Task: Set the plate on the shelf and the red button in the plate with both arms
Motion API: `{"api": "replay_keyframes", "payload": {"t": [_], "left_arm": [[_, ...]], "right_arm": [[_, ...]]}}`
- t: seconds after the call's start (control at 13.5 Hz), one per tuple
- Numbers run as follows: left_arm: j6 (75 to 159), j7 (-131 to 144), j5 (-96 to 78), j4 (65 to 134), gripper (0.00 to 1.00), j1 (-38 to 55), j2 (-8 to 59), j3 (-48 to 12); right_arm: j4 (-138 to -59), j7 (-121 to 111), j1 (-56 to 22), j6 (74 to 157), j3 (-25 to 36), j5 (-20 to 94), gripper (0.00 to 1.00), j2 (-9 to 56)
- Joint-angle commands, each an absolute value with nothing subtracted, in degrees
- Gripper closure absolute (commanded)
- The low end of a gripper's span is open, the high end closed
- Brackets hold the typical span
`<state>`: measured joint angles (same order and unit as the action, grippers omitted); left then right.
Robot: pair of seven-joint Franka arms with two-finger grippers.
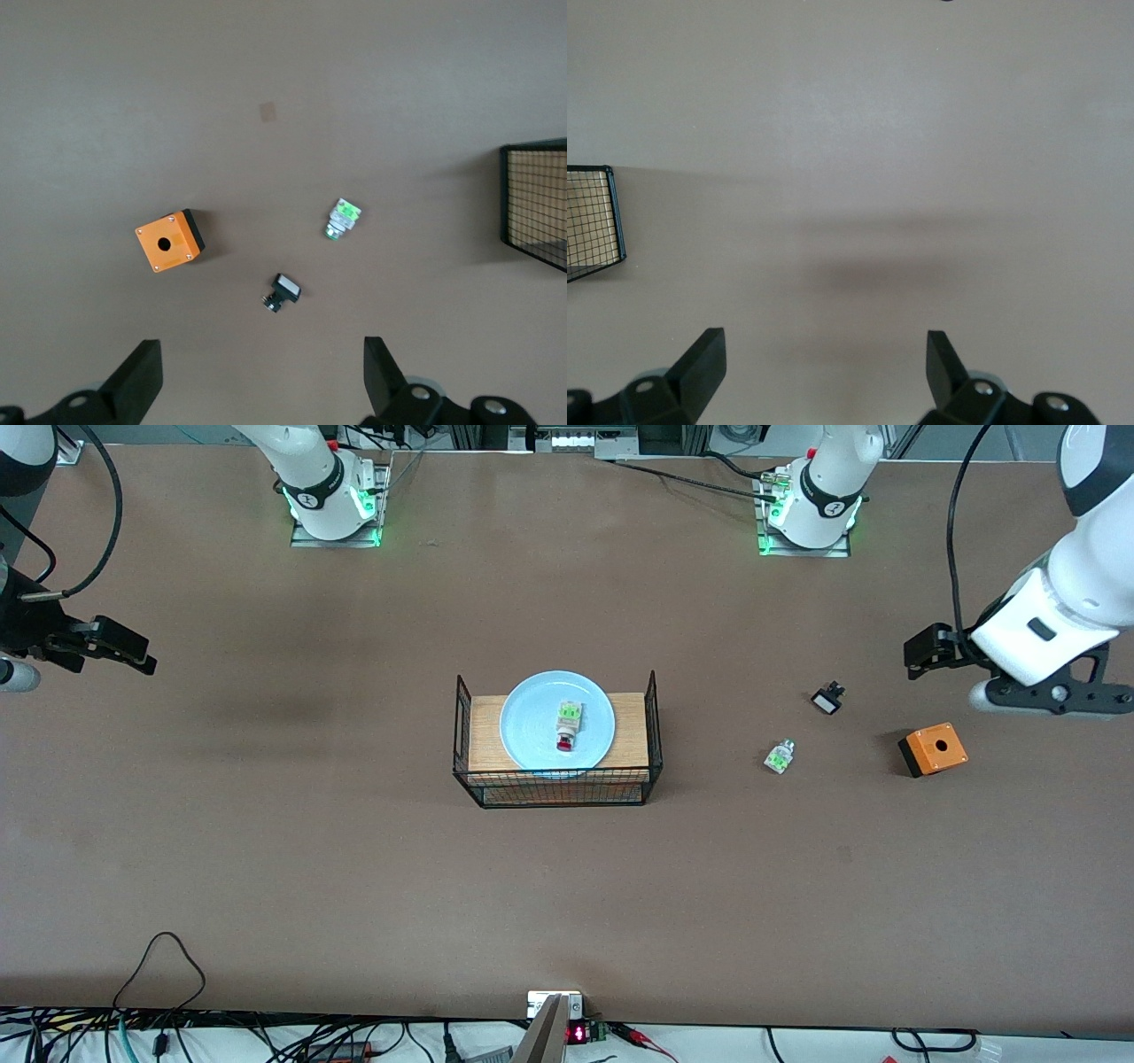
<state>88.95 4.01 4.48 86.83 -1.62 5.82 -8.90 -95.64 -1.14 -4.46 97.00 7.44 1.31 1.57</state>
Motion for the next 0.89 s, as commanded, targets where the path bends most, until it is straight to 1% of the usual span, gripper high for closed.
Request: {"api": "replay_keyframes", "payload": {"t": [0.0,0.07,0.15,0.37,0.59,0.81], "left_arm": [[95.5,3.4,1.4,98.1,0.00,1.8,-0.3,-3.1],[100.1,2.6,-4.3,102.6,0.00,1.9,-2.8,-0.5],[104.8,2.2,-6.0,106.2,0.00,1.9,-4.9,-0.2],[102.5,1.7,-1.1,106.0,0.00,1.9,-5.0,-0.6],[95.8,-0.6,-0.5,100.8,0.00,2.1,-2.6,-1.0],[95.4,-4.0,1.3,99.5,0.00,2.0,-2.2,-2.5]], "right_arm": [[-95.0,-1.8,-4.7,96.0,7.3,0.8,0.00,1.4],[-95.0,-1.8,-4.8,96.0,7.3,0.8,0.00,1.4],[-95.0,-1.8,-4.8,96.0,7.3,0.8,0.00,1.6],[-95.0,-1.8,-4.8,95.9,7.3,0.8,0.00,1.6],[-95.0,-1.9,-4.8,95.9,7.3,0.8,0.00,1.6],[-95.0,-1.8,-4.8,95.9,7.3,0.8,0.00,1.6]]}}
